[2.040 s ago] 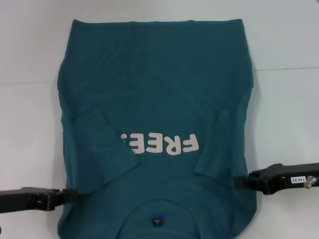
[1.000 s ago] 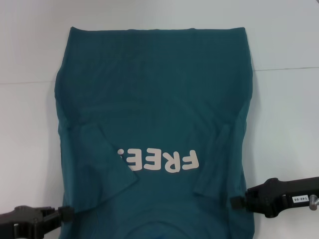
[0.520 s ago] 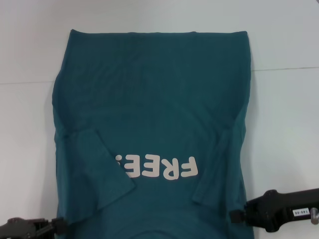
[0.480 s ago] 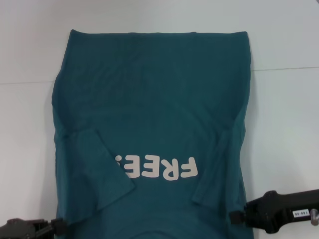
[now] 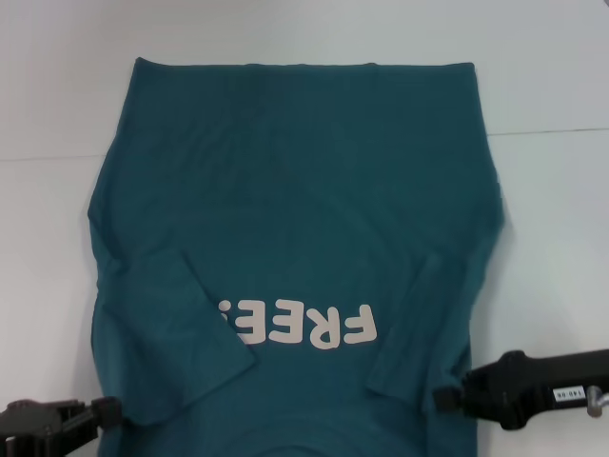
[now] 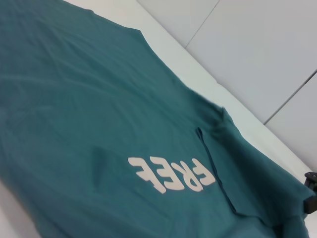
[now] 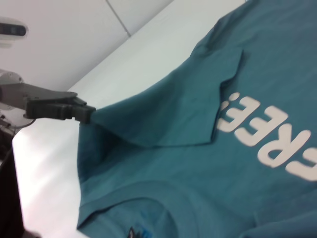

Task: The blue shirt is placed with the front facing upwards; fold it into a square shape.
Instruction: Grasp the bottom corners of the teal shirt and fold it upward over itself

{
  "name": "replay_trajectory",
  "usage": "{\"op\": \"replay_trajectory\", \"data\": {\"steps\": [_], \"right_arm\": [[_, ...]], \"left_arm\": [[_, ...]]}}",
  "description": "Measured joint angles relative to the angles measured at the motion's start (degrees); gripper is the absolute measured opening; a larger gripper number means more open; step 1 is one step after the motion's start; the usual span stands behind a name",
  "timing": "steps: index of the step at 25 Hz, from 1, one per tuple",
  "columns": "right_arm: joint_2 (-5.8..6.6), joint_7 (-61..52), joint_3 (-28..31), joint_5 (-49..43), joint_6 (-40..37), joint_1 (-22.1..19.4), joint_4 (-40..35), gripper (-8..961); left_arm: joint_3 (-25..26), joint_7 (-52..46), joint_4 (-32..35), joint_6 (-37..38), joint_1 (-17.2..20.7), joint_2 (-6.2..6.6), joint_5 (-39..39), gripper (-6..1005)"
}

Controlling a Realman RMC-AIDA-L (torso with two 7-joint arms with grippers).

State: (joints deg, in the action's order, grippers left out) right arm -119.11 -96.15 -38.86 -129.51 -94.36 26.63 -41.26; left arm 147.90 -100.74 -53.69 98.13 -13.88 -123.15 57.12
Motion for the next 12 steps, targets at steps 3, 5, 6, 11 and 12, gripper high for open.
{"op": "replay_trajectory", "data": {"steps": [3, 5, 6, 11, 12], "right_arm": [[-0.02, 0.0, 1.3, 0.4, 0.5, 0.7, 0.1, 36], [-0.04, -0.1, 2.4, 0.6, 0.9, 1.1, 0.1, 36], [-0.04, -0.1, 3.0, 0.6, 1.2, 1.3, 0.1, 36], [0.22, -0.1, 6.6, 0.7, 2.8, 2.0, 0.4, 36], [0.23, -0.1, 7.0, 0.8, 3.0, 2.0, 0.4, 36]], "left_arm": [[0.4, -0.3, 0.9, -0.6, -1.4, 0.17, 0.0, 81], [0.8, -0.6, 1.6, -1.0, -2.3, 0.39, 0.0, 81], [1.0, -0.9, 1.9, -1.3, -2.8, 0.49, 0.1, 81], [1.6, -2.4, 2.1, -3.2, -4.4, 0.62, 0.3, 81], [1.6, -2.5, 2.1, -3.4, -4.7, 0.64, 0.2, 81]]}}
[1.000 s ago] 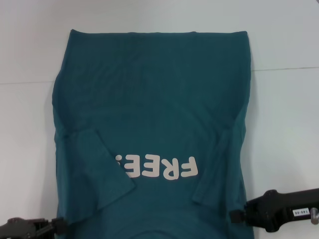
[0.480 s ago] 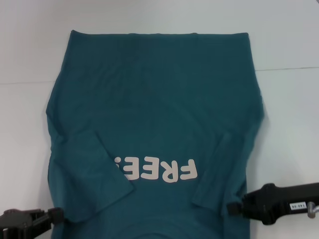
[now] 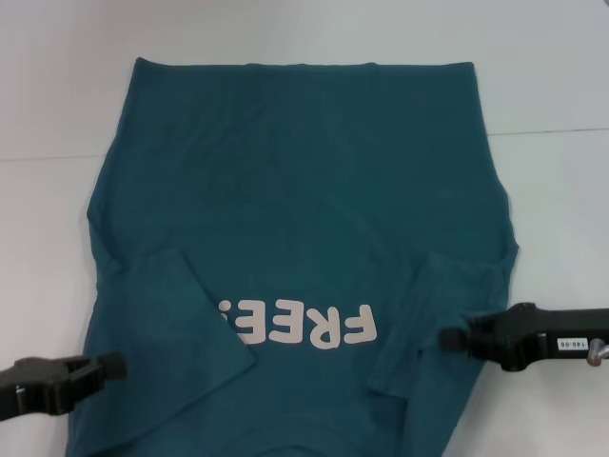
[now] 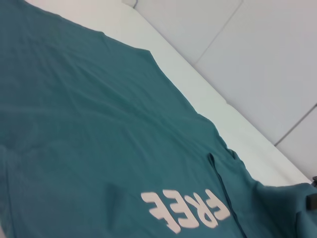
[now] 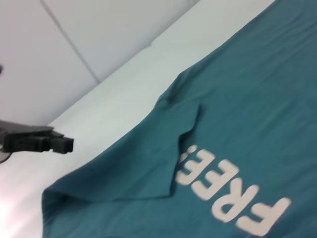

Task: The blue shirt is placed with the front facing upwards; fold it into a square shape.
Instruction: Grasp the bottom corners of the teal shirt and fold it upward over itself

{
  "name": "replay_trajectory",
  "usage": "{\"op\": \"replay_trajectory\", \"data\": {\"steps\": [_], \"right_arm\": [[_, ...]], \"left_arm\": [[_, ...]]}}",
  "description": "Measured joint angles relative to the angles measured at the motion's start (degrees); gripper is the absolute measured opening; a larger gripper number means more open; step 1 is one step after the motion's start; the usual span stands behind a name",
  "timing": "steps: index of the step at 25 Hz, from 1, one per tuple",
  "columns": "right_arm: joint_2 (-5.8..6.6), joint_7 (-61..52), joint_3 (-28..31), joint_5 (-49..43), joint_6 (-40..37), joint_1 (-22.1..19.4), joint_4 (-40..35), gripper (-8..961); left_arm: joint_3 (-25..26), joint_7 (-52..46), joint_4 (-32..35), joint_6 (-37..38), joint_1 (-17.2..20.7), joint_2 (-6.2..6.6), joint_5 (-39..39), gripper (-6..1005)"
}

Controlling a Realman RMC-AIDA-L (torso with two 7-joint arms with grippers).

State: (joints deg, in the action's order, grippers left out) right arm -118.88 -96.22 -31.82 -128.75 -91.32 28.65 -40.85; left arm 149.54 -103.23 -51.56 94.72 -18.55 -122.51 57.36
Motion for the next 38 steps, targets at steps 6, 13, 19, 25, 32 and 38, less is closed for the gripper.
{"op": "replay_trajectory", "data": {"steps": [6, 13, 19, 25, 32, 38], "right_arm": [[-0.06, 0.0, 0.5, 0.0, 0.8, 0.4, 0.3, 37], [0.24, 0.0, 0.4, 0.0, 1.6, 1.0, 1.6, 37], [0.30, 0.2, 0.0, 0.0, 2.2, 1.6, 2.6, 37], [0.32, 0.3, 0.0, -0.1, 2.5, 1.8, 2.9, 36], [0.33, 0.5, 0.0, -0.1, 2.5, 2.0, 3.0, 36], [0.33, 0.7, 0.0, 0.0, 2.7, 2.4, 3.0, 36]], "left_arm": [[-0.1, -0.9, 0.2, -1.8, -1.1, 0.08, -0.6, 80], [0.1, -2.4, 0.7, -5.9, -0.8, 0.61, -0.7, 108], [0.1, -4.7, -0.7, -6.7, -0.1, 0.99, -1.0, 139], [-0.6, -9.0, -4.9, -6.0, 1.1, 1.83, -1.8, 288], [-1.3, -15.8, -10.7, -3.0, 0.5, 1.93, -8.3, 615], [-1.7, -22.3, -14.8, 2.3, -1.8, 2.02, -14.3, 811]]}}
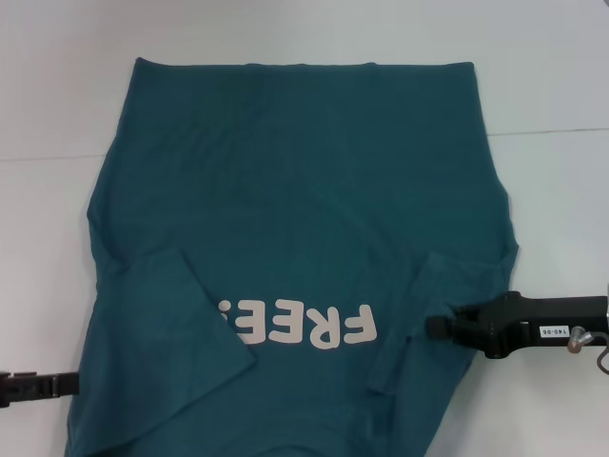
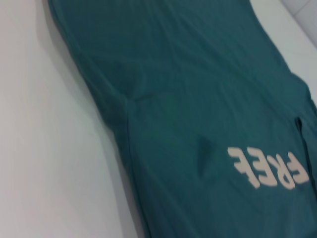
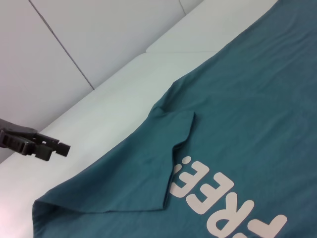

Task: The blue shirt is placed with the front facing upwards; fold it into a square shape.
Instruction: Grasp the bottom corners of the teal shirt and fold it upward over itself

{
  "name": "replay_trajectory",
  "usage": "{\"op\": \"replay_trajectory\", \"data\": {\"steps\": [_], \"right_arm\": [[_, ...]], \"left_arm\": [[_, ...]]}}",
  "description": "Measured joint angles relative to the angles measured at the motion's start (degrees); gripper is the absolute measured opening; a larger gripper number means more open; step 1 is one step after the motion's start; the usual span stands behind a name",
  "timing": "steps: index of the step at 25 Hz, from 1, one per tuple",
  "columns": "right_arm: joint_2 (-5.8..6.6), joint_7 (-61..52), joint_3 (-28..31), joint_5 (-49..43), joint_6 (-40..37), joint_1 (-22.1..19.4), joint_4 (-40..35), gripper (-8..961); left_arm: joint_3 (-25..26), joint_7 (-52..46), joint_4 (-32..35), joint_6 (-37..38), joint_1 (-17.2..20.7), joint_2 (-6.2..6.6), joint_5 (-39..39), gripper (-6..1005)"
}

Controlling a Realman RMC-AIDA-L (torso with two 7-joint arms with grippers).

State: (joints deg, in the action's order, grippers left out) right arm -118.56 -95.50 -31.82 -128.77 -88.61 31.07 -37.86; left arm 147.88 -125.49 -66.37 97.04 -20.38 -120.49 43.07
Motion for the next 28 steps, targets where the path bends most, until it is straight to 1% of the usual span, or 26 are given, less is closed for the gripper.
{"op": "replay_trajectory", "data": {"steps": [5, 9, 12, 15, 18, 22, 25, 28], "right_arm": [[-0.06, 0.2, 0.0, 0.0, 0.6, 0.4, 0.5, 36], [0.08, 0.7, 0.0, 0.0, 1.2, 0.8, 1.5, 37], [0.07, 1.0, 0.1, 0.0, 1.3, 0.9, 1.6, 37], [0.07, 1.3, 0.3, 0.0, 1.3, 1.2, 1.9, 36], [0.19, 1.7, 0.4, 0.0, 1.4, 1.4, 2.4, 36], [0.26, 2.3, 0.6, 0.0, 1.5, 1.9, 3.1, 36], [0.29, 2.4, 0.6, 0.0, 1.6, 2.1, 3.4, 37], [0.33, 2.5, 0.6, 0.2, 1.9, 2.2, 3.5, 37]], "left_arm": [[-1.3, -4.4, -1.1, 4.2, -1.8, 0.02, -3.1, 860], [-3.8, -9.2, -3.1, 7.5, -2.5, 0.08, -3.4, 860], [-5.4, -12.0, -4.5, 8.6, -3.1, 0.09, -4.0, 860], [-5.8, -13.4, -5.1, 8.7, -3.9, 0.00, -6.1, 859], [-6.3, -13.8, -5.2, 8.1, -4.9, -0.60, -9.9, 859], [-7.9, -14.2, -5.8, 6.8, -6.3, -2.05, -15.6, 859], [-10.4, -15.3, -8.5, 6.6, -6.5, -3.19, -18.2, 859], [-11.5, -16.3, -9.8, 6.5, -6.6, -3.47, -18.4, 860]]}}
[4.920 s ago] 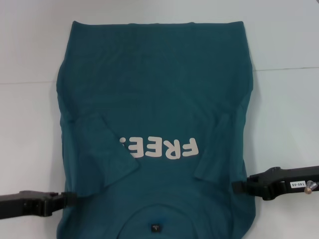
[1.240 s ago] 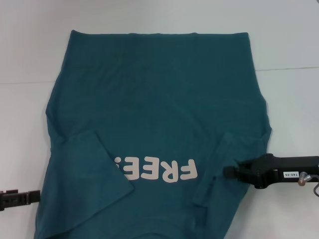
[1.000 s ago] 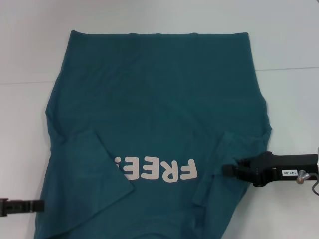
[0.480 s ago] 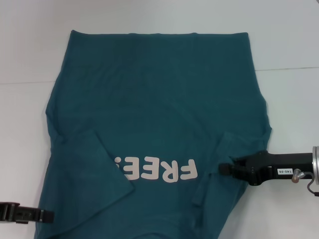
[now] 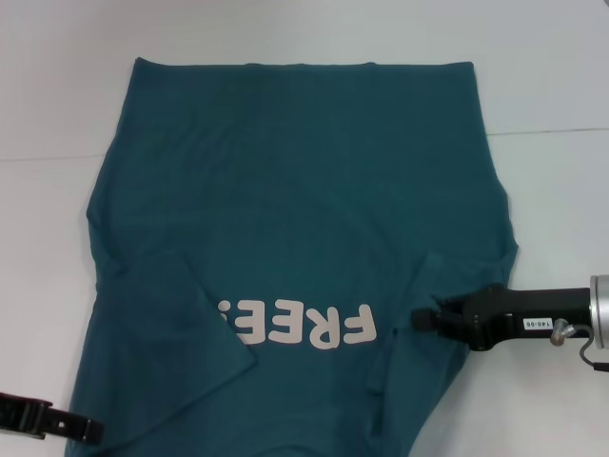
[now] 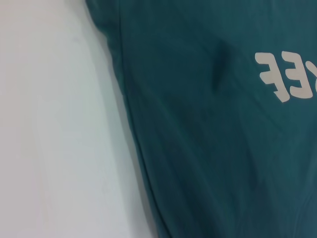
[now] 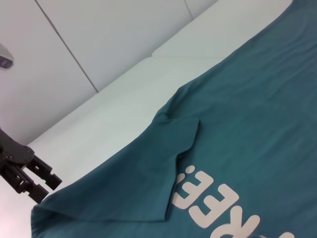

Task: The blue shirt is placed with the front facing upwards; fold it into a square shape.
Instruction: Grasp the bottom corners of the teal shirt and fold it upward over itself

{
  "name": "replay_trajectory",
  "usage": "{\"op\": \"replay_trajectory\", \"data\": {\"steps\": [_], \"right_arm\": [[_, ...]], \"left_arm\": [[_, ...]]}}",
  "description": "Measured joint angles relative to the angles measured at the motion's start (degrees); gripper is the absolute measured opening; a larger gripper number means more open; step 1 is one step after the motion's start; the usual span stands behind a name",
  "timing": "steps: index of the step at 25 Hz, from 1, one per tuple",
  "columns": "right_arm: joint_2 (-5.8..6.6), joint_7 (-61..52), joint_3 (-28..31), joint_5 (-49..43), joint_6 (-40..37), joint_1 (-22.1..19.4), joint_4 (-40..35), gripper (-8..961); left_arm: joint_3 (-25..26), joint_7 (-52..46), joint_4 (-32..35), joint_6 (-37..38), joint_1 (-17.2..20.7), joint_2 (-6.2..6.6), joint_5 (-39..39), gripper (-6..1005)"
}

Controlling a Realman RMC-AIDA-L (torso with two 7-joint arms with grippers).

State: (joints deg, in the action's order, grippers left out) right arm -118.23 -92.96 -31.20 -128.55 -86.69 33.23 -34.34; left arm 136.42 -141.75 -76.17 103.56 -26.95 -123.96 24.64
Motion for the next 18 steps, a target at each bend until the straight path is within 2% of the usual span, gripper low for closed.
{"op": "replay_trajectory", "data": {"steps": [9, 18], "right_arm": [[0.14, 0.2, 0.0, 0.5, 0.8, 0.1, 0.2, 37], [0.20, 0.2, 0.0, 0.5, 1.0, 0.4, 0.2, 36]], "left_arm": [[-0.5, -0.7, 0.5, -0.3, -0.7, 0.02, -0.2, 858], [-4.4, -2.0, 1.7, -0.6, -0.8, 0.07, -0.9, 855]]}}
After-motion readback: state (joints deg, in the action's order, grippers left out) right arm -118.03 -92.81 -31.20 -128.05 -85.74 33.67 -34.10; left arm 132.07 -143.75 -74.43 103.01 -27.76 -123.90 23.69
